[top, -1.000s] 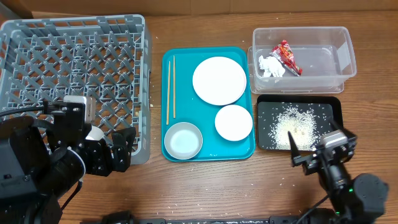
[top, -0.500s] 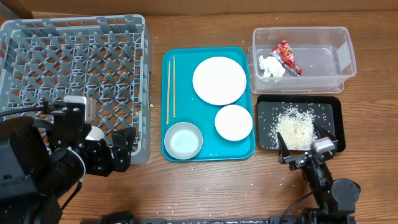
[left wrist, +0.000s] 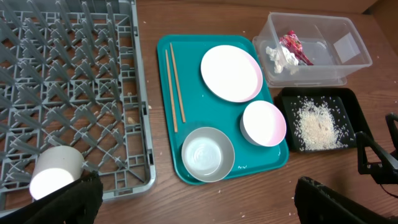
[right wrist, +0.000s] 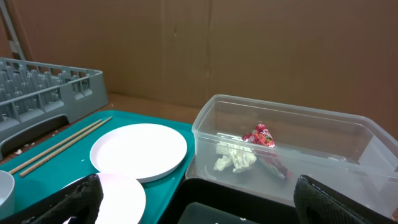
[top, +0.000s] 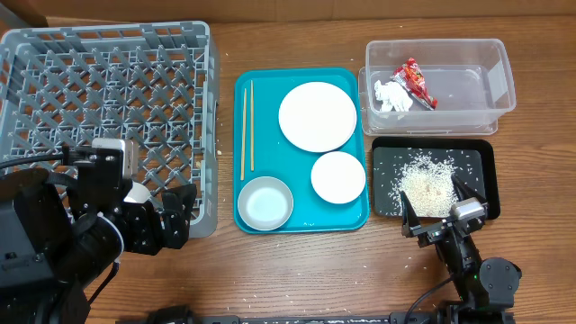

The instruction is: Sort waste into correct bins and load items into the dishwasher

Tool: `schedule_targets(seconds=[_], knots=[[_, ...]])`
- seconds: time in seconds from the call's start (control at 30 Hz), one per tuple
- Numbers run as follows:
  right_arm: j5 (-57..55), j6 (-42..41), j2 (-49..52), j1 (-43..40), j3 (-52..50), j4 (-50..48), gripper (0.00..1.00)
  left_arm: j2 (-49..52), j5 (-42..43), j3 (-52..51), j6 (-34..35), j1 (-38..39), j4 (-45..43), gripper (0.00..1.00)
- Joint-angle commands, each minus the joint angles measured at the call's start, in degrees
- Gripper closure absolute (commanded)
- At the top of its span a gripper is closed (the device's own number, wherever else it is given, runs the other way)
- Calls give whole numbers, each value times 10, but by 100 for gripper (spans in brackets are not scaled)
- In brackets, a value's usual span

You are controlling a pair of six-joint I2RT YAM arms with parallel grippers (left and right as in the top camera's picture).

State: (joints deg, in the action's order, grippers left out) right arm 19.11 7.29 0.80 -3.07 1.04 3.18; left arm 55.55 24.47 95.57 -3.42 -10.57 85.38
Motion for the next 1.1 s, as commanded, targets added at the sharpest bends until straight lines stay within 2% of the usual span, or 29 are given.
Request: schedule_targets(seconds=[0.0, 0.3, 0.4, 0.5, 0.6, 0.67, 0.73, 0.87, 1.0, 1.07], knots=[[0, -5, -6, 0, -6, -1, 0, -1, 2, 6, -13, 3, -1, 0], [0, -5, -6, 1, -6, -1, 0, -1, 2, 6, -12, 3, -2, 0], [0, -5, -6, 1, -6, -1, 0, -1, 41, 6, 30, 3, -4, 0], [0, -5, -6, 1, -6, -1, 0, -1, 38, 6, 43, 3, -10, 0], [0, -5, -6, 1, -6, -1, 0, 2, 59, 1, 82, 5, -71, 0], [0, -5, -6, 1, -6, -1, 0, 14, 106, -15, 108, 17, -101, 0], [0, -5, -6, 1, -6, -1, 0, 33, 109, -35, 124, 43, -111, 0], [0, -5, -6, 1, -6, -1, 0, 98, 14, -90, 153, 155, -123, 0], [0, -5, -6, 1, -6, -1, 0, 201, 74, -108, 156, 282, -205, 0], [0, -5, -6, 1, -6, -1, 0, 245, 64, -107, 176, 318, -241, 0]])
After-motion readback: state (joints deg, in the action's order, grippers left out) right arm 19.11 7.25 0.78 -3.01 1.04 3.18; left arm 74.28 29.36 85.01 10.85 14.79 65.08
